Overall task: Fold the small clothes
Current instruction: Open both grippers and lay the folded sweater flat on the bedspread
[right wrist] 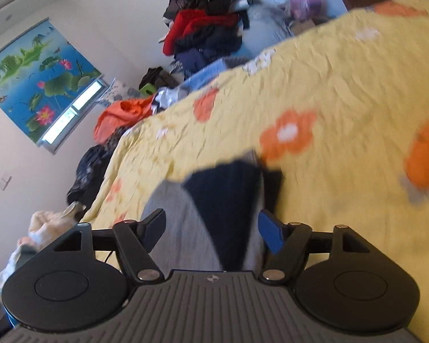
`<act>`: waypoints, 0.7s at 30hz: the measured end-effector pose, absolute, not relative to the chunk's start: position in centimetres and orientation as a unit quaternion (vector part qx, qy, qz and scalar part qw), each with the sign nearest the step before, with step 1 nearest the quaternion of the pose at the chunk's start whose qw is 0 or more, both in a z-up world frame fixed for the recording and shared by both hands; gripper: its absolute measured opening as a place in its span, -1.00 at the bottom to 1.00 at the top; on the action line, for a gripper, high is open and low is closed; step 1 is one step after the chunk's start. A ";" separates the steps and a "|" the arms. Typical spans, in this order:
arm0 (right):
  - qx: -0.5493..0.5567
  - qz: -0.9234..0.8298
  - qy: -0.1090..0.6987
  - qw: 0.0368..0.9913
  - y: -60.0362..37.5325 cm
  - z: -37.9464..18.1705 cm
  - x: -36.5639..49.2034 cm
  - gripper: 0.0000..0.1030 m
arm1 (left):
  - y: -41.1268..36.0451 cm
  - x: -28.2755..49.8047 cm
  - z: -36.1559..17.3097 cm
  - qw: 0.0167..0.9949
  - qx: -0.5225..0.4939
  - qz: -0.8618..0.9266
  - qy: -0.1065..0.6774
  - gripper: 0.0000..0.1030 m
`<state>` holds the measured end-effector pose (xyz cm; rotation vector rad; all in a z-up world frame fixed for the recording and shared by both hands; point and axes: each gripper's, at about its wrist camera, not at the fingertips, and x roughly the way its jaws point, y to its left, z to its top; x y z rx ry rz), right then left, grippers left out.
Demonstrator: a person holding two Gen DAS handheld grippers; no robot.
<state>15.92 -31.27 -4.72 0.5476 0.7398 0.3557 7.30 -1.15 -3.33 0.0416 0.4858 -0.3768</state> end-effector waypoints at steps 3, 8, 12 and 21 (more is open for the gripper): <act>0.150 0.140 0.388 0.899 -27.3 -6.1 20.1 -0.08 | -4.5 11.5 -6.3 0.937 0.056 -0.191 0.288 0.44; 0.006 0.106 0.382 0.918 -25.0 -8.1 21.4 -0.18 | -6.0 14.6 -10.4 0.925 0.122 -0.185 0.307 0.55; 0.079 0.096 0.401 0.907 -28.0 -8.1 22.1 0.18 | -6.1 14.5 -10.3 0.926 0.132 -0.186 0.300 0.62; 0.114 0.171 0.306 0.930 -23.1 -4.9 11.9 0.54 | -4.5 6.2 -10.1 0.918 0.130 -0.225 0.300 0.60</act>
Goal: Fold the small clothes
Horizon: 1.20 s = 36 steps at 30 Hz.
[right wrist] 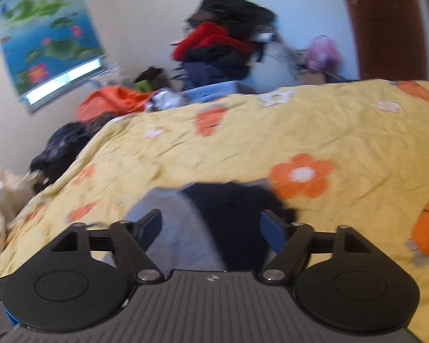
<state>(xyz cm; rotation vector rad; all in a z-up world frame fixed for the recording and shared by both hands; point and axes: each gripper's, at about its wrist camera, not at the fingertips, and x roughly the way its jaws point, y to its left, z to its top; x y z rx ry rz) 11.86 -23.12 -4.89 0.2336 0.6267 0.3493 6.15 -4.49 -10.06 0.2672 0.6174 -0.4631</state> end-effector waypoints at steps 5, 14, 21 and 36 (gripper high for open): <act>0.058 0.159 0.334 0.927 -20.7 -9.2 14.4 0.55 | -4.4 7.9 -11.1 0.918 0.091 -0.218 0.320 0.63; 0.085 0.124 0.314 0.937 -22.2 -5.8 6.4 0.79 | -1.4 0.3 -8.4 0.930 0.138 -0.204 0.273 0.61; -0.017 0.110 0.330 0.937 -18.9 -9.9 5.4 0.77 | 1.1 -1.4 -9.5 0.935 0.141 -0.127 0.299 0.61; 0.033 0.046 0.364 0.930 -24.1 -10.3 -1.8 0.90 | 12.7 -2.3 -1.4 0.963 0.254 0.053 0.076 0.62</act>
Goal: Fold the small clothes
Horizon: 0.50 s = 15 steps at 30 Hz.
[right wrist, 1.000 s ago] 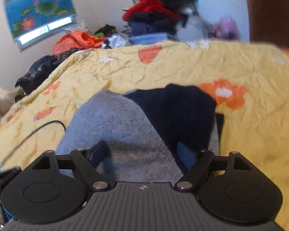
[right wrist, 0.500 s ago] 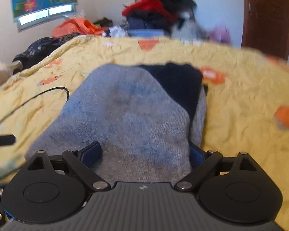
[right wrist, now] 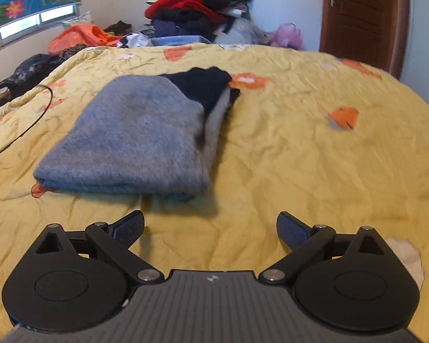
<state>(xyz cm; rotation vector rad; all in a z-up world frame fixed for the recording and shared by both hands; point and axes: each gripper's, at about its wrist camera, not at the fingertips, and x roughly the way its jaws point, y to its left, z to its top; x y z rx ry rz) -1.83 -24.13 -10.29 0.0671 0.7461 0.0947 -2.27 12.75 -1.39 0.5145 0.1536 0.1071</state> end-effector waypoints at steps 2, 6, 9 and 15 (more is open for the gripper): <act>0.037 0.048 0.368 0.928 -23.5 -10.3 -1.8 0.90 | 9.2 -3.5 -2.7 0.966 0.242 -0.011 0.086 0.64; 0.016 0.055 0.380 0.923 -21.6 -10.2 -1.8 0.90 | 2.6 -4.5 -6.6 0.957 0.188 -0.114 0.187 0.64; -0.012 0.034 0.393 0.919 -20.3 -10.3 -1.4 0.91 | -0.7 -4.1 -9.5 0.943 0.168 -0.109 0.266 0.64; 0.001 -0.010 0.394 0.919 -19.2 -10.7 -1.3 0.99 | -1.7 -3.4 -10.9 0.934 0.113 -0.085 0.327 0.64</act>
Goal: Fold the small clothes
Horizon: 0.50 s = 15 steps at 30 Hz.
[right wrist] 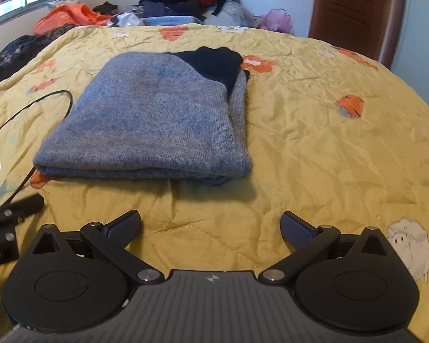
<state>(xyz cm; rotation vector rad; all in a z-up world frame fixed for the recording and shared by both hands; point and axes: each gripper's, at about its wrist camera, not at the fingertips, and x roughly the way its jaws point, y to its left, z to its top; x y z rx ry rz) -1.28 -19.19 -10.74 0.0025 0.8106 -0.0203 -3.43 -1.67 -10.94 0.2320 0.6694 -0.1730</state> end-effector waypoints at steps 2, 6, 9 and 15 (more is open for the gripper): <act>0.004 -0.015 0.392 0.920 -18.9 -10.8 -1.2 1.00 | -1.5 -3.7 -11.0 0.934 0.109 -0.085 0.328 0.64; 0.012 -0.027 0.383 0.923 -18.5 -11.0 -1.2 1.00 | -1.4 -3.3 -11.4 0.935 0.082 -0.067 0.338 0.71; 0.014 -0.036 0.361 0.932 -18.3 -11.4 -1.9 1.00 | -0.4 -2.7 -11.6 0.933 0.039 -0.061 0.352 0.85; 0.018 -0.045 0.352 0.935 -18.1 -11.5 -1.9 1.00 | 0.0 -2.2 -12.0 0.935 0.023 -0.046 0.351 1.00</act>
